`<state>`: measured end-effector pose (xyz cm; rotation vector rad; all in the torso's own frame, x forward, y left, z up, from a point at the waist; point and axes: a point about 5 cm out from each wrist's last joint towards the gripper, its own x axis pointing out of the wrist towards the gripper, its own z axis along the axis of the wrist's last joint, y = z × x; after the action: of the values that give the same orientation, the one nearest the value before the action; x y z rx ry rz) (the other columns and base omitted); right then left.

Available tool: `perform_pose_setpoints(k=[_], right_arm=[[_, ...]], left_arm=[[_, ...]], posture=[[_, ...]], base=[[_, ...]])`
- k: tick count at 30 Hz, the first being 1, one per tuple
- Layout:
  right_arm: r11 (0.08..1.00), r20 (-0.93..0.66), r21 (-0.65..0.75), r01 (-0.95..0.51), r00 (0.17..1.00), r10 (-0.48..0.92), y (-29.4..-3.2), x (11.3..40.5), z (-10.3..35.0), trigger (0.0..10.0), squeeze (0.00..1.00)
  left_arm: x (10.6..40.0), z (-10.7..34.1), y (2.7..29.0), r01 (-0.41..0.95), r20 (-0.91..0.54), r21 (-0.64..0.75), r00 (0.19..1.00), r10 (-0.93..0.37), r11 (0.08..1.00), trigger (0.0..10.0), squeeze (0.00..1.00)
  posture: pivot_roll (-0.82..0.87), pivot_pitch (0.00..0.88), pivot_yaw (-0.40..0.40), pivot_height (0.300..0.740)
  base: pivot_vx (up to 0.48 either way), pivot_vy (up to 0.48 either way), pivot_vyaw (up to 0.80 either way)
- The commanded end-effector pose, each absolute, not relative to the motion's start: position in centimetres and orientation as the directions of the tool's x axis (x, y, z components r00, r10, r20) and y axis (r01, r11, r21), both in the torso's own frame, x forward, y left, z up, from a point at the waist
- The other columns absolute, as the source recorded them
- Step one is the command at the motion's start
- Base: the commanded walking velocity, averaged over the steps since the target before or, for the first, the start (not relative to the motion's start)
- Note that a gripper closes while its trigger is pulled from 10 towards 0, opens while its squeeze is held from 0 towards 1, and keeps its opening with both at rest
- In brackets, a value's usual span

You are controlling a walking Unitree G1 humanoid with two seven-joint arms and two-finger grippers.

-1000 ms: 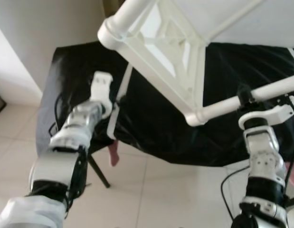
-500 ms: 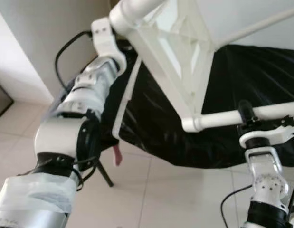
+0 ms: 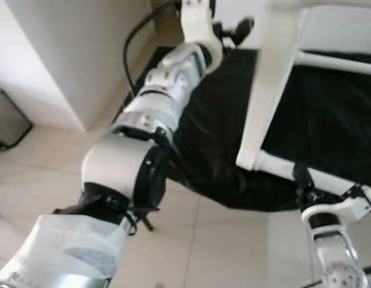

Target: Building children table

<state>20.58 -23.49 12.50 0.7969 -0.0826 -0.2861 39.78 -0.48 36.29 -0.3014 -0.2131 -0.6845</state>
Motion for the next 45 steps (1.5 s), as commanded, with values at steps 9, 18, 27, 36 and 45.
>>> perform_pose_setpoints(k=[9,18,27,36,45], right_arm=[[0.631,-0.183,0.620,0.466,0.868,-0.462,-22.5,16.1,11.4,10.0,0.00],[0.775,-0.063,0.319,0.546,0.828,-0.557,-21.8,16.7,15.2,10.0,0.00],[0.923,0.136,0.046,0.382,0.913,-0.384,-20.4,18.5,17.7,10.0,0.00],[0.974,0.155,-0.019,0.225,0.963,-0.220,-19.4,20.6,17.4,10.0,0.00],[0.999,0.150,-0.003,0.048,0.988,-0.047,-17.0,22.6,16.8,10.0,1.00]], left_arm=[[38.1,38.3,-2.4,0.819,0.360,-0.073,0.553,-0.751,0.568,10.0,0.00],[37.9,38.1,-2.5,0.836,0.350,-0.052,0.527,-0.774,0.545,10.0,0.00],[38.0,34.2,-0.1,0.869,0.277,0.094,0.445,-0.851,0.485,10.0,0.00],[36.6,28.8,4.8,0.833,0.242,0.174,0.481,-0.843,0.525,10.0,0.00],[34.2,22.8,7.8,0.781,0.172,0.108,0.594,-0.786,0.614,10.0,0.00]], posture=[[-0.11,0.095,0.146,0.740],[-0.08,0.085,0.130,0.740],[-0.05,0.067,0.108,0.740],[-0.03,0.049,0.088,0.740],[-0.02,0.032,0.080,0.740]], base=[[0.000,0.000,0.00],[0.000,0.000,0.00],[0.000,0.000,0.00],[0.000,0.000,0.00],[0.000,0.000,0.00]])
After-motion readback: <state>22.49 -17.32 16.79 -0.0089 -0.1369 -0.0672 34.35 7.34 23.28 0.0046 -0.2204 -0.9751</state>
